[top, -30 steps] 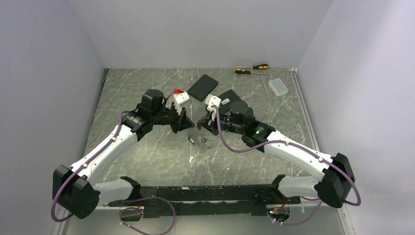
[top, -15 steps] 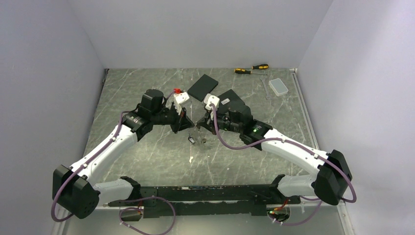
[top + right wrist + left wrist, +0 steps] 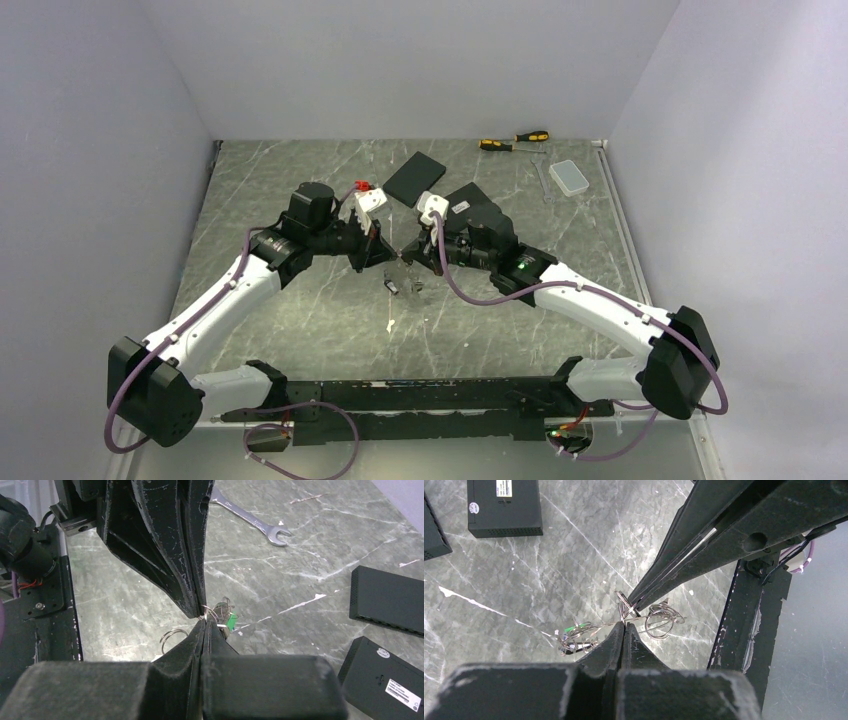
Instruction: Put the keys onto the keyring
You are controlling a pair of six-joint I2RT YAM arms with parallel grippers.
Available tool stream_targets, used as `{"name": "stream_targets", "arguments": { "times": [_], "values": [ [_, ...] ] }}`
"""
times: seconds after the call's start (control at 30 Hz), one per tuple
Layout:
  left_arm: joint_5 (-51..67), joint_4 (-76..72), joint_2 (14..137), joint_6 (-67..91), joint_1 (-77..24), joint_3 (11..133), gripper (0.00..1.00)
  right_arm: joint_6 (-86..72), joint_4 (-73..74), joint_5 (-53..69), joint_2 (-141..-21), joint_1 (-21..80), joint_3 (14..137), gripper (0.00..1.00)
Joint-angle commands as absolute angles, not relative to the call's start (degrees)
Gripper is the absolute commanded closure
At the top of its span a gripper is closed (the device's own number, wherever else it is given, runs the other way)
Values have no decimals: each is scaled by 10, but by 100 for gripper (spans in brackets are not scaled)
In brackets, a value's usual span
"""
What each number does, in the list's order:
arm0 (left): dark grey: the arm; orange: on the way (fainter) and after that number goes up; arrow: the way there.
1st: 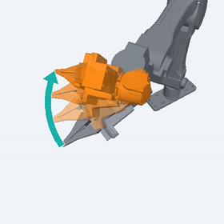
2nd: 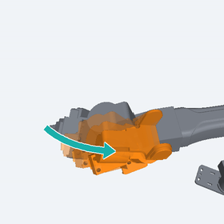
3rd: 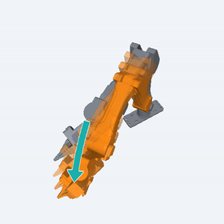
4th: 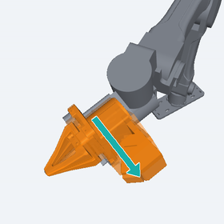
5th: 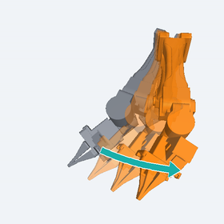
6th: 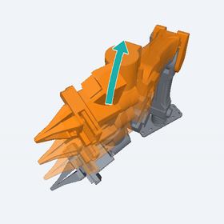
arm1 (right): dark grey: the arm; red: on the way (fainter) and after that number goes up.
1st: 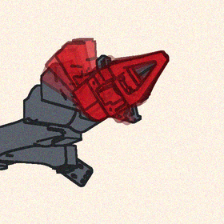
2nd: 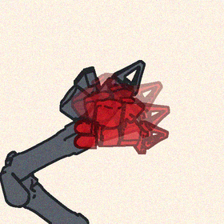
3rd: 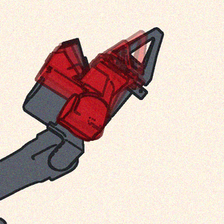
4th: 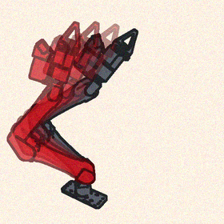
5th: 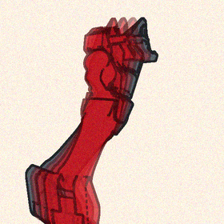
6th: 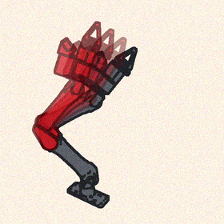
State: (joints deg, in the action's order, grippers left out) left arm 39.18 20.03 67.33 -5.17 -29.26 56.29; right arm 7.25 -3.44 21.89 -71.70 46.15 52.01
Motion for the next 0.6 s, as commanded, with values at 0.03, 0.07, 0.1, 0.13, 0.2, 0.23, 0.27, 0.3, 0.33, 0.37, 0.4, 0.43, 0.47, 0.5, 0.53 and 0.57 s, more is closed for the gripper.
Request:
{"name": "stream_targets", "arguments": {
  "times": [0.03, 0.07, 0.1, 0.13, 0.2, 0.23, 0.27, 0.3, 0.33, 0.37, 0.4, 0.43, 0.47, 0.5, 0.53, 0.57],
  "values": [
    [412, 183, 660, -60, -297, 594, 100, 72, -58, 247, -713, 459, 548, 100],
    [412, 183, 659, -60, -297, 593, 100, 72, -57, 247, -714, 459, 549, 100],
    [412, 182, 659, -60, -297, 593, 100, 73, -56, 246, -715, 459, 549, 100],
    [412, 182, 658, -61, -297, 592, 100, 73, -55, 245, -715, 459, 549, 100],
    [411, 184, 658, -61, -298, 593, 100, 73, -59, 241, -712, 459, 547, 100],
    [410, 185, 659, -62, -298, 593, 100, 73, -61, 239, -710, 459, 546, 100],
    [410, 185, 659, -63, -299, 594, 100, 74, -62, 237, -708, 459, 545, 100],
    [410, 187, 659, -64, -299, 594, 100, 75, -64, 235, -706, 459, 544, 100],
    [409, 187, 659, -63, -299, 594, 100, 76, -65, 233, -706, 458, 543, 100],
    [409, 187, 659, -64, -300, 594, 100, 77, -65, 230, -706, 458, 542, 100],
    [409, 187, 658, -64, -300, 594, 100, 77, -63, 229, -708, 458, 544, 100],
    [409, 187, 658, -64, -300, 593, 100, 77, -61, 227, -710, 458, 545, 100],
    [409, 186, 658, -64, -300, 593, 100, 77, -60, 225, -711, 458, 546, 100],
    [410, 187, 658, -65, -301, 593, 100, 76, -61, 221, -711, 458, 545, 100],
    [410, 187, 658, -65, -301, 593, 100, 75, -63, 217, -711, 458, 544, 100],
    [411, 187, 658, -65, -301, 593, 100, 74, -65, 214, -711, 457, 544, 100]
  ]
}}
